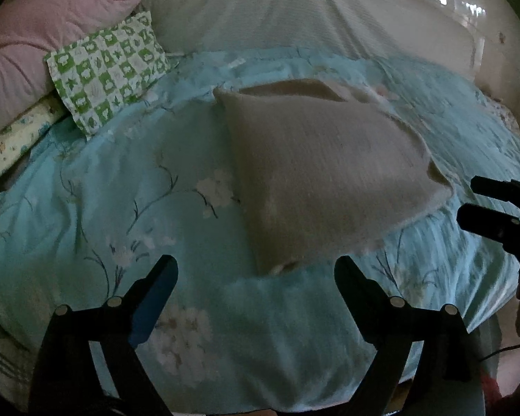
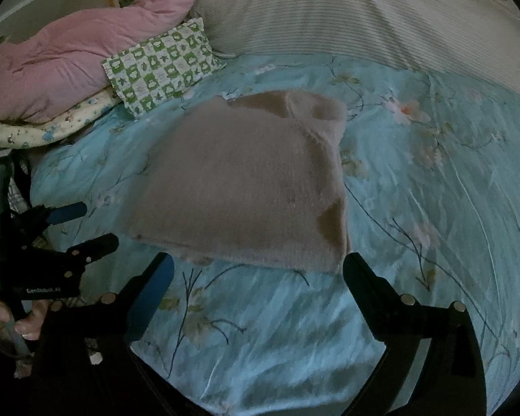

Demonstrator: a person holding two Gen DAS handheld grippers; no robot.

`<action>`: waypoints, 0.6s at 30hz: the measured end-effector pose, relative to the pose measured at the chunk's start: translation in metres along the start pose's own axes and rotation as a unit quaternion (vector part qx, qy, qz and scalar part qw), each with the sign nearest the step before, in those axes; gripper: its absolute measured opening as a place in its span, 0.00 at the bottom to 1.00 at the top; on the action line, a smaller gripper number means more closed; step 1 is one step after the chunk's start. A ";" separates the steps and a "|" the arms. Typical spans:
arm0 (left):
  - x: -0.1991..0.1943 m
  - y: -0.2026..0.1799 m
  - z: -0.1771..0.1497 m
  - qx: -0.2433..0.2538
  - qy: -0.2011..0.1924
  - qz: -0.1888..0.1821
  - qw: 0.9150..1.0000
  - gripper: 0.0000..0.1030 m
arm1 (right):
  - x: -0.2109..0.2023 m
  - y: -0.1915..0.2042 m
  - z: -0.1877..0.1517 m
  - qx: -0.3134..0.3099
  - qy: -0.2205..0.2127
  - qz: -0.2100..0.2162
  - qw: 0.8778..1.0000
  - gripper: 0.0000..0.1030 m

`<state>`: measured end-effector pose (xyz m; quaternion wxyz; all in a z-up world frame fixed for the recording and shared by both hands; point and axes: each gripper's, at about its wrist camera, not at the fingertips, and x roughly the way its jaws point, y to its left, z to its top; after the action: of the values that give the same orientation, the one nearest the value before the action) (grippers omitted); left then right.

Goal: Fold small clothes

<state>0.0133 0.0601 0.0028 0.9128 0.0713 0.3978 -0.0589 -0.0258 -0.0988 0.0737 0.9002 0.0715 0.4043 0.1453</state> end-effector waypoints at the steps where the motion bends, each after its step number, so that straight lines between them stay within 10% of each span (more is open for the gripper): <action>1: 0.000 -0.001 0.002 0.000 -0.001 0.002 1.000 0.90 | 0.002 -0.001 0.002 0.000 0.001 -0.001 1.000 0.95; 18: 0.017 -0.003 0.025 0.004 0.007 0.007 1.000 0.92 | 0.033 -0.003 0.028 0.003 0.021 0.015 1.000 0.96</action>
<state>0.0424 0.0518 0.0066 0.9100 0.0781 0.4036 -0.0536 0.0170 -0.0910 0.0682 0.8888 0.0771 0.4228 0.1588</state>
